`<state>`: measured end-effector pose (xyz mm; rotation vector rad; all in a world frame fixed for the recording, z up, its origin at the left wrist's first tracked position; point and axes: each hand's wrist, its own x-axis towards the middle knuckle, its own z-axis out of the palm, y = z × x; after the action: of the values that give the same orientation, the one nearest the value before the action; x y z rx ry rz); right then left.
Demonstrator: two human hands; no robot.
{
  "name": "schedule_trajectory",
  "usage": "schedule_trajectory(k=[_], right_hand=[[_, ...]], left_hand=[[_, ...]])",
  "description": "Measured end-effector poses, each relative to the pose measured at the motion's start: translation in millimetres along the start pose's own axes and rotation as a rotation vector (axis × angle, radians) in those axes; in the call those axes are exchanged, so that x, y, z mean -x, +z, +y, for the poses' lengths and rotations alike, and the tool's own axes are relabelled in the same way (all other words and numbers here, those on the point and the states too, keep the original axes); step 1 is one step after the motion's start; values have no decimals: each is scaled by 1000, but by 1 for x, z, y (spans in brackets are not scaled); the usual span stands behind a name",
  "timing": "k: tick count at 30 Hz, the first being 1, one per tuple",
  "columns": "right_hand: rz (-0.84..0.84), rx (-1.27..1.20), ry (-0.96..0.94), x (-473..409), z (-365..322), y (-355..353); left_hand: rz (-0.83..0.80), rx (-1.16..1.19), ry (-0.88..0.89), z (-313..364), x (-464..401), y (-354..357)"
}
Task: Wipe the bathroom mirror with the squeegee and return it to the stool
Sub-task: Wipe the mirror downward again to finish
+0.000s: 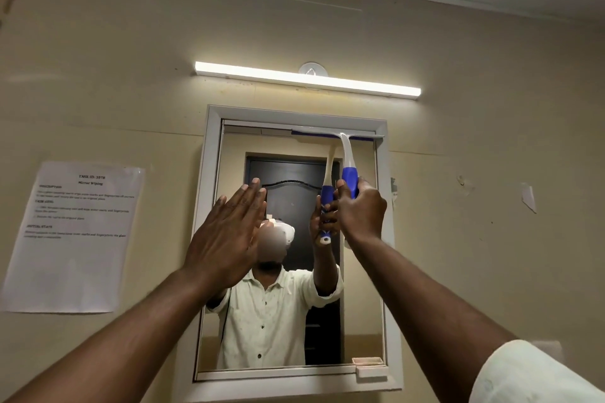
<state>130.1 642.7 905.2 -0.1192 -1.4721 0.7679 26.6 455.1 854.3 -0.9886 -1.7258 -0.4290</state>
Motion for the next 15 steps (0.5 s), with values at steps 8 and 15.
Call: schedule_trajectory(k=[8,15], right_hand=[[13,40,-26,10,5,0],[8,42,-2,23,14,-1]], left_hand=[[-11,-18,-10,-11,7,4],[-14,-24,-31,-11,15,5]])
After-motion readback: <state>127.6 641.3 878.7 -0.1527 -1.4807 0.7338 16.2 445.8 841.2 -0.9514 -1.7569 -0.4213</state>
